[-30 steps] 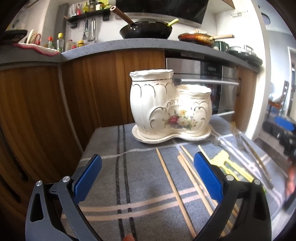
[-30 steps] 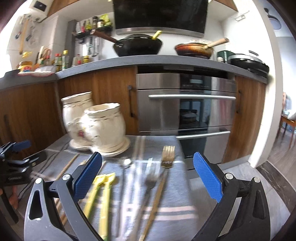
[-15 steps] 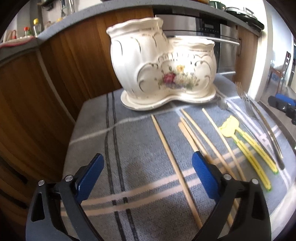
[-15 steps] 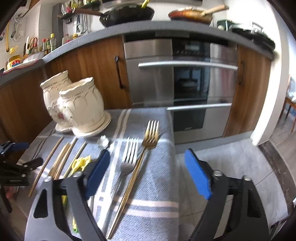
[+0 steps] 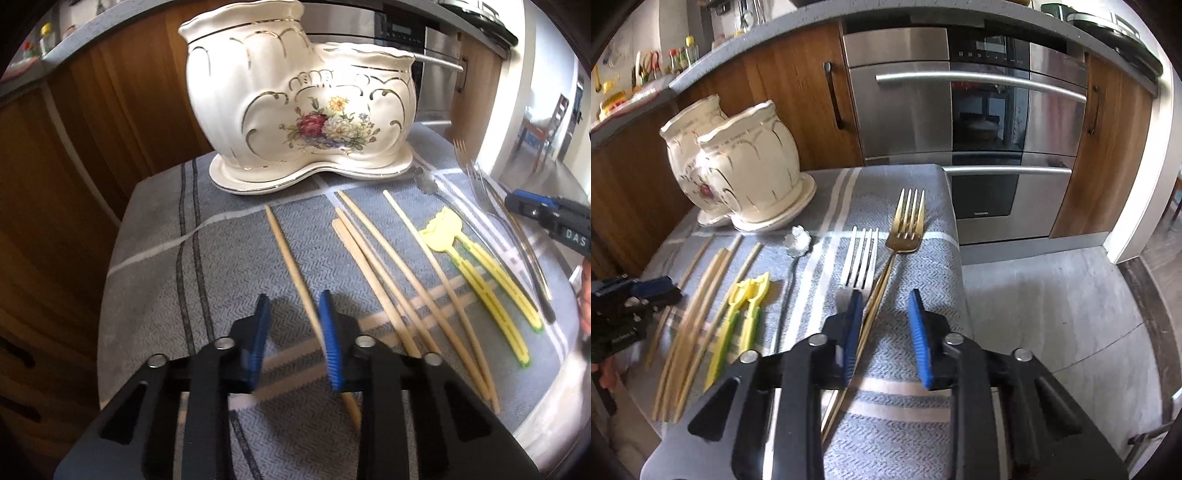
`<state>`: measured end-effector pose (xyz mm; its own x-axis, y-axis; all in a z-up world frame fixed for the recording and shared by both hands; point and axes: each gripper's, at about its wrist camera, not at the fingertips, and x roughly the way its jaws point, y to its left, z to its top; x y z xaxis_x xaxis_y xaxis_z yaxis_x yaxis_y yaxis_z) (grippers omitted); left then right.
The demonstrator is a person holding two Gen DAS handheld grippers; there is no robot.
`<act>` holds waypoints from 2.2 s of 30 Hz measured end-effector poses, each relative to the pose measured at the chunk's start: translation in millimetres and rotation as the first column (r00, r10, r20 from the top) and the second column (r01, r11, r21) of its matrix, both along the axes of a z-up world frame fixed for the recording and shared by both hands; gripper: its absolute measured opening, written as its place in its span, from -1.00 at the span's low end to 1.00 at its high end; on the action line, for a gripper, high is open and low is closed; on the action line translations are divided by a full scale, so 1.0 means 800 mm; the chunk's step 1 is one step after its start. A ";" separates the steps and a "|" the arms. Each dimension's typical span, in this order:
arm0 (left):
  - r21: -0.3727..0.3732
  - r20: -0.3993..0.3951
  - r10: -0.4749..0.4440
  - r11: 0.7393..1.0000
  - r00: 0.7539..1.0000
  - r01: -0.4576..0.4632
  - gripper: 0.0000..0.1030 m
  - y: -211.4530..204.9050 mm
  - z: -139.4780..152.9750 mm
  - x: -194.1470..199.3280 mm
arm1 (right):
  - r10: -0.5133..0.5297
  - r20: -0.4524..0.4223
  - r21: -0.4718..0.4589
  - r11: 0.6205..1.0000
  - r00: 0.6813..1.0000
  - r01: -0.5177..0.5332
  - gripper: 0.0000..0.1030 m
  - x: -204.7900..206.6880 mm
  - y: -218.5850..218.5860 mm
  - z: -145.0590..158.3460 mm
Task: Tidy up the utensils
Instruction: 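Grasp a wooden chopstick with the left tool while the right tool grasps the gold fork, then lift and carry the chopstick and gold fork over the white floral utensil holder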
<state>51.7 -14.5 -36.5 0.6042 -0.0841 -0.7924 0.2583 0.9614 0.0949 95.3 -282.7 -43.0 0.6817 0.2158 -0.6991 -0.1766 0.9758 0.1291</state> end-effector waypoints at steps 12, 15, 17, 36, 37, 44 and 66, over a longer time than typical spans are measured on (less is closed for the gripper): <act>0.049 -0.067 -0.034 0.998 0.997 0.037 -0.56 -0.009 0.008 0.028 | -0.005 -0.197 -0.054 0.999 0.980 -0.006 -0.67 0.067 0.006 0.002; 0.040 -0.100 -0.036 0.998 0.994 0.040 -0.56 -0.008 0.008 0.040 | 0.000 -0.243 -0.067 0.998 0.970 -0.017 -0.67 0.083 0.006 0.002; 0.034 -0.113 -0.038 0.999 0.993 0.042 -0.56 -0.005 0.008 0.050 | -0.003 -0.258 -0.067 0.998 0.966 -0.015 -0.68 0.090 0.007 0.002; -0.021 -0.015 -0.073 0.997 0.997 0.073 -0.90 0.020 0.010 0.023 | 0.011 -0.041 0.025 1.000 0.999 -0.010 -0.91 0.023 -0.004 0.033; -0.030 -0.004 -0.075 0.997 0.997 0.075 -0.90 0.022 0.011 0.021 | 0.017 -0.011 0.031 0.999 1.000 -0.017 -0.91 0.014 -0.004 0.039; -0.101 0.074 -0.087 0.990 0.994 0.094 -0.90 0.029 0.022 0.007 | 0.044 0.187 0.039 0.998 0.981 -0.052 -0.91 -0.040 0.005 0.076; -0.223 0.440 -0.057 0.960 0.896 0.171 -0.90 0.051 0.114 -0.034 | 0.080 0.567 0.016 0.994 0.820 -0.108 -0.92 -0.086 0.054 0.158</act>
<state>24.5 26.4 55.0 0.8517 -0.3335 -0.4042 0.3570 0.9339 -0.0184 26.2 -239.7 83.8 0.9288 0.3209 -0.1854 -0.3226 0.9463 0.0218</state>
